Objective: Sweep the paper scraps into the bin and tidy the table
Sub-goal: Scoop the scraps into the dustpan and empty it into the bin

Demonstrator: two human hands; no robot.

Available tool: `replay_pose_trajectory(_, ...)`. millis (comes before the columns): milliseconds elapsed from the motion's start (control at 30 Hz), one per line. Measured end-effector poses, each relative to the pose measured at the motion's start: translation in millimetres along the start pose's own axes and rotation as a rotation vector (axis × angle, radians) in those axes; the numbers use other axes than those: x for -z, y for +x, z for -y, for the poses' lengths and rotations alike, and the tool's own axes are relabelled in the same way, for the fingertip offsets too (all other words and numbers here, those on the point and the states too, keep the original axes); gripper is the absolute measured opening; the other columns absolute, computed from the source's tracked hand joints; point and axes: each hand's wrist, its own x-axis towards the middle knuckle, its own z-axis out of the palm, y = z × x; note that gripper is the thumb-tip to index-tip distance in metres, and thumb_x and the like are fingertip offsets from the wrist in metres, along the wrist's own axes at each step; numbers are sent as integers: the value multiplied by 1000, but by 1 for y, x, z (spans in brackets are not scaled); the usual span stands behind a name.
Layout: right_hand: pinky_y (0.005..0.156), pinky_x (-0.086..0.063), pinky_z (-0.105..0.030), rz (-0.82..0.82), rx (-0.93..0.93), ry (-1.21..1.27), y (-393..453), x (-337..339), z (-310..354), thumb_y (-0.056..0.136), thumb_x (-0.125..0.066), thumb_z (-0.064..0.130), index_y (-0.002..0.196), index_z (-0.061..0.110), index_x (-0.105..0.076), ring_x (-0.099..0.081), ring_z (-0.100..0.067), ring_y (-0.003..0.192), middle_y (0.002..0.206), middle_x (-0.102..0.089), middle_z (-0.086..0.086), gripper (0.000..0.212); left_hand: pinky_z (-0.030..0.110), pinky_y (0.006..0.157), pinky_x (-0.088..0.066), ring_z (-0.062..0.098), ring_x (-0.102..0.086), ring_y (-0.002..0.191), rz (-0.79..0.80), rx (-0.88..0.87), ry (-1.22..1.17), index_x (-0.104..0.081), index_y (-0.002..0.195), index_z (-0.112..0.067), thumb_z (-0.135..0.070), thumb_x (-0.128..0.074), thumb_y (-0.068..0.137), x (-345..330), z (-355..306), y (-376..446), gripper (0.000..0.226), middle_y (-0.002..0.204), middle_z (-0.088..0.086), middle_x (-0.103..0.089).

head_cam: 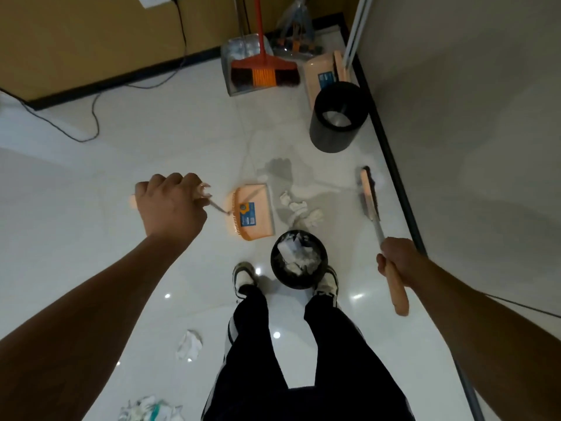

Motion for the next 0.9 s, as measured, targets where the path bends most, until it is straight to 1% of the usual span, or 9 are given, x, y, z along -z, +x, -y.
replay_pose_trajectory(100, 40, -41, -20, 59, -33, 21, -25, -42, -14, 94, -45, 4, 96, 0, -59, -49, -17, 53, 74, -52, -14, 15, 38, 70, -32, 32, -53, 68, 29, 6, -2, -64, 82, -18, -26, -77, 69, -2, 11, 13, 20, 67, 1, -59)
replay_pose_trajectory(233, 45, -37, -25, 140, -21, -33, -61, -102, -28, 92, -43, 1, 82, -2, -54, -45, -21, 47, 62, -49, -12, 15, 38, 69, -32, 32, -53, 67, 57, 5, -10, -63, 81, -18, -26, -78, 68, -3, 32, 22, 21, 66, 1, -58)
replay_pose_trajectory(367, 39, -36, -19, 215, -61, -32, -95, -155, -34, 94, -40, 5, 99, 3, -58, -42, -14, 45, 67, -50, -10, 19, 37, 68, -32, 31, -52, 66, 76, 10, -21, -63, 82, -19, -26, -78, 68, -8, 57, 22, 22, 66, 0, -57)
replay_pose_trajectory(433, 38, -36, -18, 265, -82, -18, -106, -166, -34, 96, -40, 9, 94, 5, -56, -42, -12, 45, 67, -48, -7, 17, 37, 67, -31, 30, -51, 66, 77, 4, -15, -62, 82, -19, -26, -77, 68, -11, 68, 20, 21, 66, 0, -57)
replay_pose_trajectory(533, 32, -37, -15, 464, -191, 132, -117, -156, -25, 101, -38, 15, 80, 8, -45, -43, -8, 37, 68, -41, -2, 24, 36, 67, -28, 30, -51, 64, 63, -4, -29, -62, 80, -19, -25, -77, 68, -13, 77, 22, 20, 64, 0, -55)
replay_pose_trajectory(600, 30, -36, -15, 517, -197, 146, -120, -145, -19, 99, -39, 12, 82, 7, -46, -40, -6, 33, 64, -43, -3, 19, 36, 67, -26, 30, -50, 64, 66, -10, -30, -62, 80, -18, -26, -77, 67, -13, 81, 25, 20, 64, 0, -55)
replay_pose_trajectory(700, 31, -35, -15, 410, -99, 6, -122, -142, -13, 97, -43, 11, 84, 6, -49, -40, -7, 33, 63, -48, -5, 15, 35, 66, -26, 29, -50, 64, 77, -20, -35, -63, 81, -18, -26, -77, 67, -13, 86, 26, 21, 65, -1, -55)
replay_pose_trajectory(833, 33, -39, -17, 153, 126, -148, -109, -147, 11, 95, -46, 4, 80, 6, -52, -47, -12, 39, 65, -50, -9, 15, 34, 65, -25, 26, -45, 62, 39, -17, -53, -63, 80, -19, -26, -74, 67, -17, 90, 24, 19, 63, -2, -51)
replay_pose_trajectory(900, 37, -42, -18, 71, 105, -132, -93, -143, 29, 94, -47, 1, 85, 2, -57, -48, -16, 48, 69, -53, -14, 13, 33, 65, -23, 25, -44, 61, 11, -14, -58, -63, 80, -20, -26, -73, 67, -20, 92, 26, 17, 62, -3, -50)
